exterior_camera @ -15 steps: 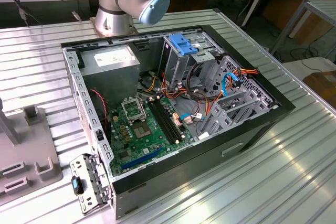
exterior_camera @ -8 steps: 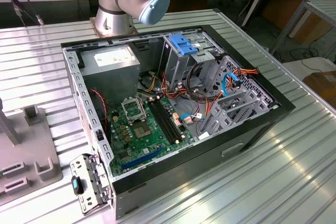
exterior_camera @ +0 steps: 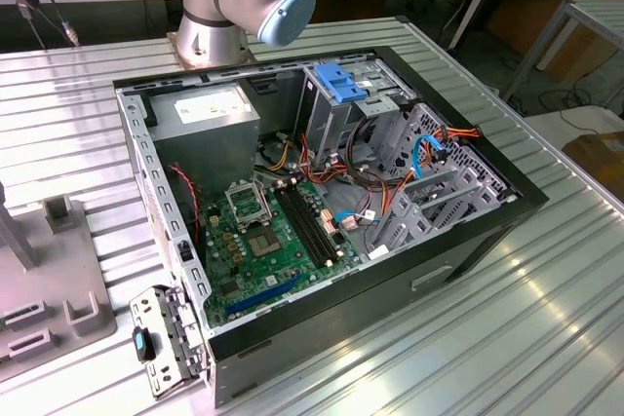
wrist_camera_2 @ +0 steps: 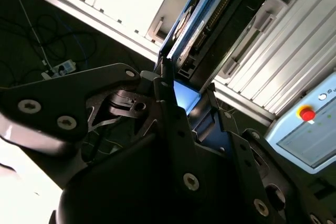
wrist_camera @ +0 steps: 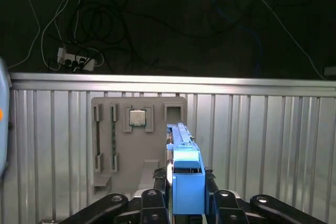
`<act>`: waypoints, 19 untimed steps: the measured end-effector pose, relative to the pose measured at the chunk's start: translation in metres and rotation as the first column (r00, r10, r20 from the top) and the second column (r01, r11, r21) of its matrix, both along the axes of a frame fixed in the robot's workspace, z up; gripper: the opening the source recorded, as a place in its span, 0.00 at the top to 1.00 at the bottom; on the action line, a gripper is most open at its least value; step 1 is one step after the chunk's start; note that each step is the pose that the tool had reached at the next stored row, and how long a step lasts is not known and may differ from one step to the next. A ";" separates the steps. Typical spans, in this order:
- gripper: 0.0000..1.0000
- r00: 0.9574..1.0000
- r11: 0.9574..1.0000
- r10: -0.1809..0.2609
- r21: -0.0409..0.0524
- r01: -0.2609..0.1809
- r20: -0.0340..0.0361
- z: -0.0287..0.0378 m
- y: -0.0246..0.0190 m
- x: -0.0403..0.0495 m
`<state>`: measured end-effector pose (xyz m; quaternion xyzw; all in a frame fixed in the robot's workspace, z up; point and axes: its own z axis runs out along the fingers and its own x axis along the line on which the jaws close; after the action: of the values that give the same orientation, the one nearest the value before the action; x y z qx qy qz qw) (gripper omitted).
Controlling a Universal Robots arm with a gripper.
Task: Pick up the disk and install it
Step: 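Pick up the disk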
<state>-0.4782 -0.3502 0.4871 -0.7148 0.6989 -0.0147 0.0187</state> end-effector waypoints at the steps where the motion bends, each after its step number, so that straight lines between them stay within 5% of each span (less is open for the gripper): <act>1: 0.64 1.000 1.000 0.000 0.000 0.000 0.000 0.0014 0.0000 0.0000; 10: 0.64 1.000 1.000 0.000 0.001 0.000 0.003 0.0194 0.0000 0.0000; 12: 0.64 1.000 1.000 0.000 0.001 0.000 0.006 0.0320 0.0000 0.0000; 19: 0.64 1.000 1.000 0.000 0.001 0.000 0.012 0.0559 0.0000 0.0000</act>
<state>-0.4782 -0.3502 0.5430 -0.7147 0.6988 -0.0185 0.0234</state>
